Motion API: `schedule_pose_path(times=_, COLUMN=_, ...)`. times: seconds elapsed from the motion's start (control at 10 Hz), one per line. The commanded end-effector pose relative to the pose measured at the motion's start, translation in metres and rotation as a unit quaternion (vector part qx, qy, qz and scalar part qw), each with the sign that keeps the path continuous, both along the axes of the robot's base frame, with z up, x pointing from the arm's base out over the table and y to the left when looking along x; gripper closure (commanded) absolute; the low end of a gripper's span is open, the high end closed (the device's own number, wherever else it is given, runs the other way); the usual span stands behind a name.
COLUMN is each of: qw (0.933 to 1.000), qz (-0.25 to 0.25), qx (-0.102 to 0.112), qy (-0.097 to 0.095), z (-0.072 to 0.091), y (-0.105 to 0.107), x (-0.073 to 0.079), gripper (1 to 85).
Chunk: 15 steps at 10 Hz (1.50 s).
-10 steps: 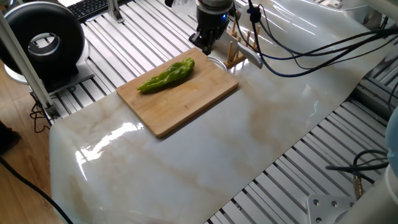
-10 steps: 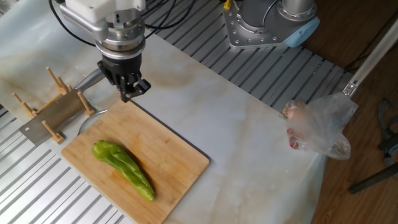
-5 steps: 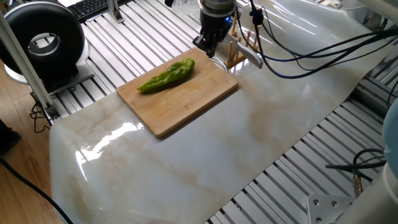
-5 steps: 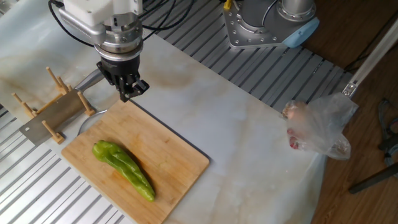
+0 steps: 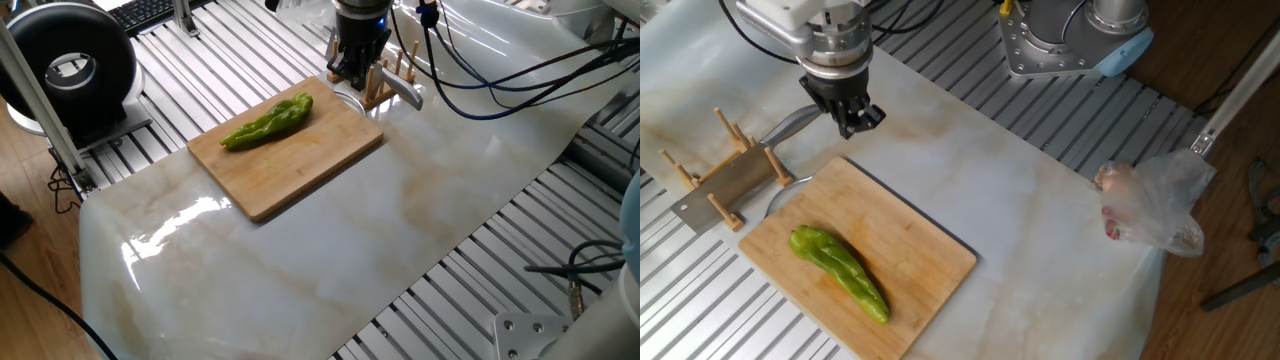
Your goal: Chop the chili peppers
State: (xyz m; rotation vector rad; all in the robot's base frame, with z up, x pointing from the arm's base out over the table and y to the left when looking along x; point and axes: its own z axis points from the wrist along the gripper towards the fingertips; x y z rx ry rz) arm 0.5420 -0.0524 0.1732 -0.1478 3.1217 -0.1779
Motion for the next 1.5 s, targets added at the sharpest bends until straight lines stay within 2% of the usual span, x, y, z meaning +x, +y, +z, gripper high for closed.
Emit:
schedule_pose_path(times=0.0, qw=0.9999, qz=0.006, qx=0.005, qy=0.015, z=0.001, y=0.006, x=-0.005, gripper=84.3)
schedule_pose_path(times=0.1, qw=0.9996, qz=0.006, qx=0.016, qy=0.023, z=0.001, y=0.011, x=-0.009, gripper=84.3)
schedule_pose_path(times=0.3, qw=0.999, qz=0.004, qx=0.016, qy=0.043, z=0.001, y=0.011, x=-0.02, gripper=84.3)
schedule_pose_path(times=0.4, qw=0.9969, qz=-0.013, qx=0.048, qy=0.061, z=0.001, y=0.028, x=-0.03, gripper=84.3)
schedule_pose_path(times=0.6, qw=0.9983, qz=-0.018, qx=0.048, qy=0.025, z=-0.001, y=0.028, x=-0.012, gripper=84.3)
schedule_pose_path(times=0.8, qw=0.9991, qz=-0.028, qx=0.029, qy=0.013, z=0.0, y=0.017, x=-0.006, gripper=84.3)
schedule_pose_path(times=0.9, qw=0.9988, qz=-0.029, qx=0.037, qy=0.01, z=-0.001, y=0.022, x=-0.005, gripper=84.3)
schedule_pose_path(times=1.0, qw=0.9982, qz=-0.028, qx=0.053, qy=0.002, z=0.0, y=0.025, x=0.005, gripper=84.3)
schedule_pose_path(times=1.1, qw=0.997, qz=-0.028, qx=0.072, qy=0.001, z=0.004, y=0.029, x=0.017, gripper=84.3)
schedule_pose_path(times=1.4, qw=0.9969, qz=-0.017, qx=0.075, qy=0.014, z=0.019, y=0.011, x=0.059, gripper=84.3)
